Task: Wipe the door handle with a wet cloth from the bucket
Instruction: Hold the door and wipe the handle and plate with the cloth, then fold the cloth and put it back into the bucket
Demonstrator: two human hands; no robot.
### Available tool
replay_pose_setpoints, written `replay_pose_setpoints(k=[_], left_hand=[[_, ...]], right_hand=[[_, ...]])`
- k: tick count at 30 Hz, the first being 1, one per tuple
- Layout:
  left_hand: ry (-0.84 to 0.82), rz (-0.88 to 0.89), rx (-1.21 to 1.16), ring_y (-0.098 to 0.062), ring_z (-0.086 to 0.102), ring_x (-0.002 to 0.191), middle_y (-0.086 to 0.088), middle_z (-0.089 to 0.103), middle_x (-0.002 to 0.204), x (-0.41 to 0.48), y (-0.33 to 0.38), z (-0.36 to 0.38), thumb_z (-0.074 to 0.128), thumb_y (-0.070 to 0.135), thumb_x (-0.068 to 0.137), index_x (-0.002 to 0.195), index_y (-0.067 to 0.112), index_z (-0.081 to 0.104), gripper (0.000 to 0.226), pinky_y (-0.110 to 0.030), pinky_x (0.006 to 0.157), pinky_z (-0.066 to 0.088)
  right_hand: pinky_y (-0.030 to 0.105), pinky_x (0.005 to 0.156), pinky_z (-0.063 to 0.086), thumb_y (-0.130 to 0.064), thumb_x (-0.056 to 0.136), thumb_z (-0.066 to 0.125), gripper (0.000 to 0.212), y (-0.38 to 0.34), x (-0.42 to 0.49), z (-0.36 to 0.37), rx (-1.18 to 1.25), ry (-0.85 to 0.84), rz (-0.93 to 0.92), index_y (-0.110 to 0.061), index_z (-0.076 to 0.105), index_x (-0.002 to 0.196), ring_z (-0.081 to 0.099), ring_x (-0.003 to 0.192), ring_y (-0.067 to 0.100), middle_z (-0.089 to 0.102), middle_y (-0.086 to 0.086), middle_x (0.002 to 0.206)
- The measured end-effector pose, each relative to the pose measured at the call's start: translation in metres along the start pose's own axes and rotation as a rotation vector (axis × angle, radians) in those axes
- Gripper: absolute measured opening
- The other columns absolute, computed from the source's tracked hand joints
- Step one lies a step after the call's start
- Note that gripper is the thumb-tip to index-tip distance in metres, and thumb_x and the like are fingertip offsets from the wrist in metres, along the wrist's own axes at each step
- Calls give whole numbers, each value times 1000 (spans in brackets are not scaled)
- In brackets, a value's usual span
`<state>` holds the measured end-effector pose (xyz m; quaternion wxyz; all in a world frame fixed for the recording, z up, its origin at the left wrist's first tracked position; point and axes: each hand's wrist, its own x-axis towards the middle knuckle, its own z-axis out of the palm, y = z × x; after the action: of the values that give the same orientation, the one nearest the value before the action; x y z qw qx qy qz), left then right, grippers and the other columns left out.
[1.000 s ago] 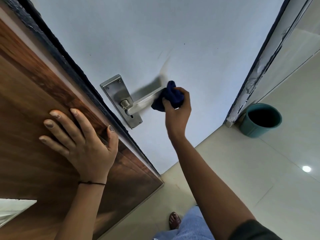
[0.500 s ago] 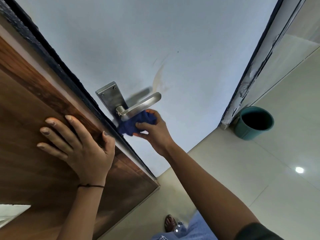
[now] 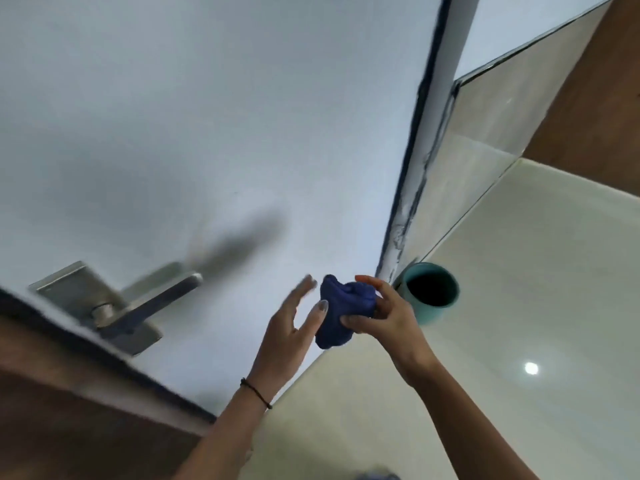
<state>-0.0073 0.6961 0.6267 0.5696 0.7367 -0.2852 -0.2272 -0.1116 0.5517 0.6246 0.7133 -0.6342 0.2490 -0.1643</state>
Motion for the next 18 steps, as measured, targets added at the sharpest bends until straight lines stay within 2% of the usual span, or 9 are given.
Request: replay_pose_setpoints(k=[2, 4, 6, 9, 11, 13, 15, 17, 18], left_hand=[[-134, -29, -175, -3, 62, 113, 11, 70, 117, 19, 12, 39, 60, 37, 86, 118, 24, 64, 36, -15, 90, 48], [-168, -25, -211, -3, 69, 94, 8, 76, 99, 36, 24, 81, 62, 29, 88, 101, 22, 72, 17, -12, 76, 50], [-142, -47, -252, -5, 69, 87, 5, 77, 91, 51, 34, 119, 63, 22, 90, 90, 20, 75, 12, -13, 72, 51], [-269, -65, -297, -6, 69, 87, 2, 77, 91, 74, 56, 180, 66, 27, 85, 93, 17, 74, 15, -16, 73, 52], [-379, -78, -287, -3, 70, 82, 6, 77, 87, 86, 68, 212, 70, 36, 76, 98, 17, 71, 29, -14, 68, 51], [-430, -70, -277, -2, 69, 75, 7, 76, 79, 103, 75, 241, 72, 32, 73, 97, 15, 68, 29, -13, 63, 51], [-455, -73, -260, -1, 67, 71, 6, 74, 74, 125, 77, 266, 71, 21, 80, 93, 13, 68, 15, -14, 61, 50], [-485, -110, -280, -2, 66, 72, 5, 73, 75, 149, 76, 285, 67, 13, 86, 90, 11, 68, 4, -14, 63, 50], [-493, -138, -297, -4, 66, 73, 3, 73, 76, 163, 73, 296, 65, 11, 87, 89, 10, 69, 4, -15, 64, 51]], right_hand=[[29, 79, 58, -4, 64, 82, 65, -10, -5, -46, 29, 47, -21, -27, 60, 121, 71, 102, 20, 74, 3, 112], [30, 81, 59, -1, 70, 81, 63, -19, -10, -91, 2, 97, -44, -27, 60, 123, 71, 103, 16, 72, -1, 114], [25, 79, 59, -1, 76, 78, 52, -25, -17, -132, -108, 165, -71, -28, 64, 117, 71, 98, 9, 74, -7, 107], [16, 64, 53, -6, 76, 78, 30, -33, -23, -191, -207, 282, -93, -27, 70, 97, 69, 78, 5, 75, -9, 86], [16, 61, 52, -11, 75, 81, 26, -34, -20, -220, -221, 361, -67, -26, 69, 92, 67, 79, 7, 72, -7, 88], [24, 73, 55, -17, 72, 84, 34, -33, -13, -245, -269, 443, -31, -33, 63, 94, 64, 94, 12, 64, -5, 106], [31, 83, 57, -23, 70, 86, 46, -33, 1, -267, -307, 463, -6, -37, 57, 102, 63, 101, 13, 61, -6, 112], [28, 78, 59, -26, 67, 87, 51, -31, 17, -287, -290, 440, 23, -31, 60, 110, 67, 95, 12, 68, -6, 104], [25, 71, 59, -27, 66, 88, 47, -29, 28, -298, -250, 429, 31, -26, 65, 107, 69, 89, 12, 72, -5, 96]])
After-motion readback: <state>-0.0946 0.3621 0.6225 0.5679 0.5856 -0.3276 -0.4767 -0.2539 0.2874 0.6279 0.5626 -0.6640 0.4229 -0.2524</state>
